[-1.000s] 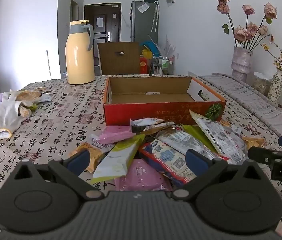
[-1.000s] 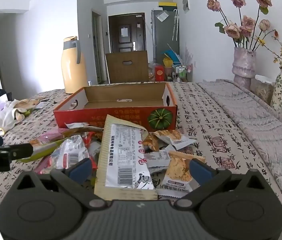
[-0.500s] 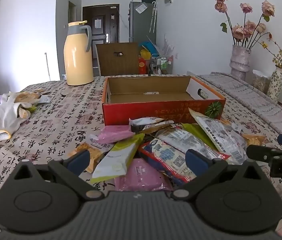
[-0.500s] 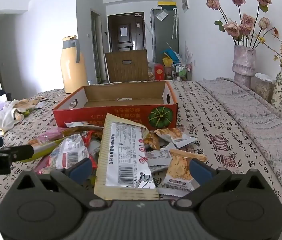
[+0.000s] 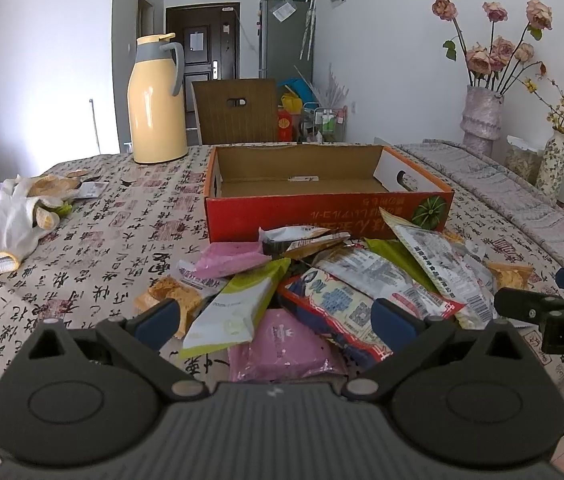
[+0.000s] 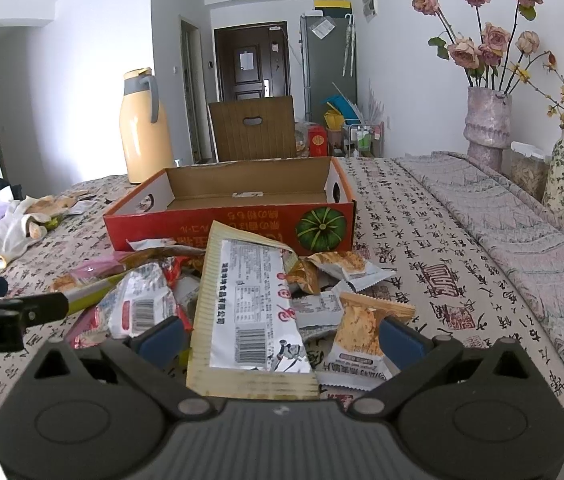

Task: Organize snacks

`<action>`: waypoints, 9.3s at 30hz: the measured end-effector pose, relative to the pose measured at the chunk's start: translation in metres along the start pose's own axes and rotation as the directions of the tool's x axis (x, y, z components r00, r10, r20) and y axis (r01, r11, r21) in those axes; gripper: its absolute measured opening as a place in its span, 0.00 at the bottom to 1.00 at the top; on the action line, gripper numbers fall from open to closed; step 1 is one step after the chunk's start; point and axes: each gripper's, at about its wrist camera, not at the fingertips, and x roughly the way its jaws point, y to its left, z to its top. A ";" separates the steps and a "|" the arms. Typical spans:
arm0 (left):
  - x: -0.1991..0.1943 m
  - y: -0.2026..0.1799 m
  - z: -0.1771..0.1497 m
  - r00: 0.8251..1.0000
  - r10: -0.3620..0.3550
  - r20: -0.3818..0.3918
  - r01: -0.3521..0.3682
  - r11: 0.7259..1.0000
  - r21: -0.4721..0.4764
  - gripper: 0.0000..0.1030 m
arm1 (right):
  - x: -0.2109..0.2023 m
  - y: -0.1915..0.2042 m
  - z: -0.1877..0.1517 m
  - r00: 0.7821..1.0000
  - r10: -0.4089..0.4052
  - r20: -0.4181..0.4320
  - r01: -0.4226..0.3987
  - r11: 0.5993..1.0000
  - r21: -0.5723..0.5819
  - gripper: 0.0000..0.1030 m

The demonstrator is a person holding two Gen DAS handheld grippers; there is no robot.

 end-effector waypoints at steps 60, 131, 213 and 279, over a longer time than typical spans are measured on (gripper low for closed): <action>0.004 0.003 -0.007 1.000 -0.017 -0.004 0.017 1.000 0.004 1.00 | 0.003 0.000 -0.003 1.000 -0.007 -0.013 0.007 1.000 -0.003 1.00; 0.089 0.052 0.031 0.982 -0.011 -0.187 0.007 1.000 -0.017 1.00 | 0.046 -0.009 0.009 0.994 0.056 0.095 -0.060 0.997 0.038 0.32; 0.047 0.062 0.021 0.985 -0.135 -0.107 0.137 0.990 0.012 0.37 | 0.036 0.012 0.008 0.994 0.062 0.090 -0.063 0.998 0.013 0.34; 0.207 0.020 0.156 0.997 0.076 -0.033 -0.079 0.991 -0.112 1.00 | 0.213 -0.002 0.135 0.998 -0.015 0.056 0.015 1.000 0.008 1.00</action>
